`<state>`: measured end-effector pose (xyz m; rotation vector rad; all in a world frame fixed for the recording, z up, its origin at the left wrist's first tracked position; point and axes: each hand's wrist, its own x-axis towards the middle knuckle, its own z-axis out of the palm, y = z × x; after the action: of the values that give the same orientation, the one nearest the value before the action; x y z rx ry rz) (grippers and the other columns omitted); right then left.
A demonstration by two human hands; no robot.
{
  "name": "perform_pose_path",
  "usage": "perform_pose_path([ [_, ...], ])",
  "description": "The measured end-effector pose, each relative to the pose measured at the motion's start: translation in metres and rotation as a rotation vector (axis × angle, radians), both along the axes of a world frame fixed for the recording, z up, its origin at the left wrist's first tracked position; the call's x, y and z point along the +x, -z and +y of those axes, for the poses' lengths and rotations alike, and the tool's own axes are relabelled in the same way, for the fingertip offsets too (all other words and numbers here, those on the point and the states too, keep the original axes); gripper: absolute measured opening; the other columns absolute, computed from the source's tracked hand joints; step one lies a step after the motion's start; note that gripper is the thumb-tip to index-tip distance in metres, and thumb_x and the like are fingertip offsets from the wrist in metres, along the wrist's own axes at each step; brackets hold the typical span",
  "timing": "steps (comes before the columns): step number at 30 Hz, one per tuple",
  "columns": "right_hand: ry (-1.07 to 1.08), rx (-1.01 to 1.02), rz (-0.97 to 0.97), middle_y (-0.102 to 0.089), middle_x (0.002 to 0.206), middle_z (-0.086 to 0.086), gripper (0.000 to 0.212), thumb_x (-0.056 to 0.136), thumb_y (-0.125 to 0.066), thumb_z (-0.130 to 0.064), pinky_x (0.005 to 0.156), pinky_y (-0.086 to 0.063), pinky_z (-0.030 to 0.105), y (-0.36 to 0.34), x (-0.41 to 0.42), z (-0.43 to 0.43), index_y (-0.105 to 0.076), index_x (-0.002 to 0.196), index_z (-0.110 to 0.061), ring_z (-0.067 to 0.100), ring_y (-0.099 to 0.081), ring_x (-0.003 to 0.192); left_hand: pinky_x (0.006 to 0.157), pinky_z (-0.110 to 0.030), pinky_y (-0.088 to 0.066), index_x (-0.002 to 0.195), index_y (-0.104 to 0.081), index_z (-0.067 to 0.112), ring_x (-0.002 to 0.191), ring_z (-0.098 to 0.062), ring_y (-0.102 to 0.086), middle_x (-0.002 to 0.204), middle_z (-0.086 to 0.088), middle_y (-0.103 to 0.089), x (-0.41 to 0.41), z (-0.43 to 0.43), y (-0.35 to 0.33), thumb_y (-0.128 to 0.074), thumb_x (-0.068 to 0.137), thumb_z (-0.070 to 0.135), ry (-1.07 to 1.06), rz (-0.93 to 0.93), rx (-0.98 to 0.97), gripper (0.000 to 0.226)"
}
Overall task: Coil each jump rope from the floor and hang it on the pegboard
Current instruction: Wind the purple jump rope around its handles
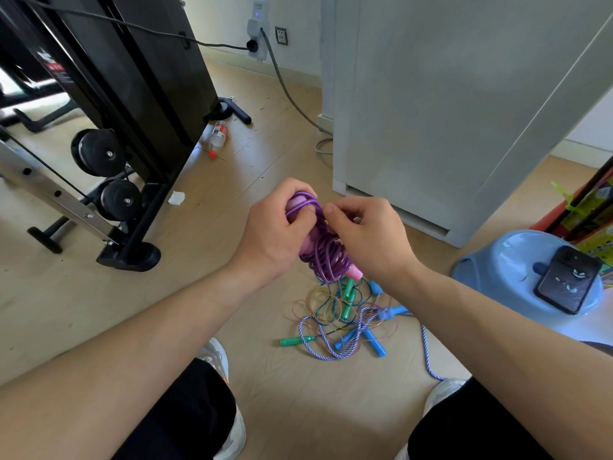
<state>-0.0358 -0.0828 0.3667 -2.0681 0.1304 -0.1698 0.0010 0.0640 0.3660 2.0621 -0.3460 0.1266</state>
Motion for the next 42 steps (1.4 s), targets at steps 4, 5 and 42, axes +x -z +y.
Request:
perform_pose_path([
  [4, 0.099, 0.146, 0.006, -0.072, 0.069, -0.010, 0.013, 0.087, -0.071, -0.025, 0.070, -0.057, 0.029, 0.003, 0.003, -0.002, -0.075, 0.076, -0.028, 0.007, -0.070, 0.070, 0.068, -0.033, -0.054, 0.095, -0.065, 0.019, 0.070, -0.009, -0.059, 0.076, 0.011, -0.064, -0.001, -0.004, 0.004, -0.058, 0.085, 0.014, -0.022, -0.009, 0.009, 0.013],
  [5, 0.126, 0.146, -0.008, -0.072, 0.070, -0.012, 0.012, 0.087, -0.072, -0.024, 0.069, -0.056, 0.026, 0.004, 0.002, 0.000, -0.075, 0.076, -0.028, 0.003, -0.069, 0.069, 0.069, -0.032, -0.054, 0.095, -0.065, 0.019, 0.072, -0.008, -0.060, 0.078, 0.010, -0.065, 0.000, -0.005, 0.005, -0.059, 0.086, 0.012, -0.030, -0.010, 0.009, 0.013],
  [42, 0.101, -0.155, -0.105, -0.073, 0.082, -0.010, 0.017, 0.085, -0.065, -0.029, 0.071, -0.056, 0.037, 0.014, 0.006, 0.001, -0.076, 0.097, -0.034, 0.014, -0.066, 0.078, 0.078, -0.033, -0.054, 0.102, -0.066, 0.021, 0.089, -0.023, -0.066, 0.089, 0.001, -0.070, 0.007, -0.009, 0.014, -0.054, 0.081, 0.027, 0.067, 0.235, -0.111, 0.025],
])
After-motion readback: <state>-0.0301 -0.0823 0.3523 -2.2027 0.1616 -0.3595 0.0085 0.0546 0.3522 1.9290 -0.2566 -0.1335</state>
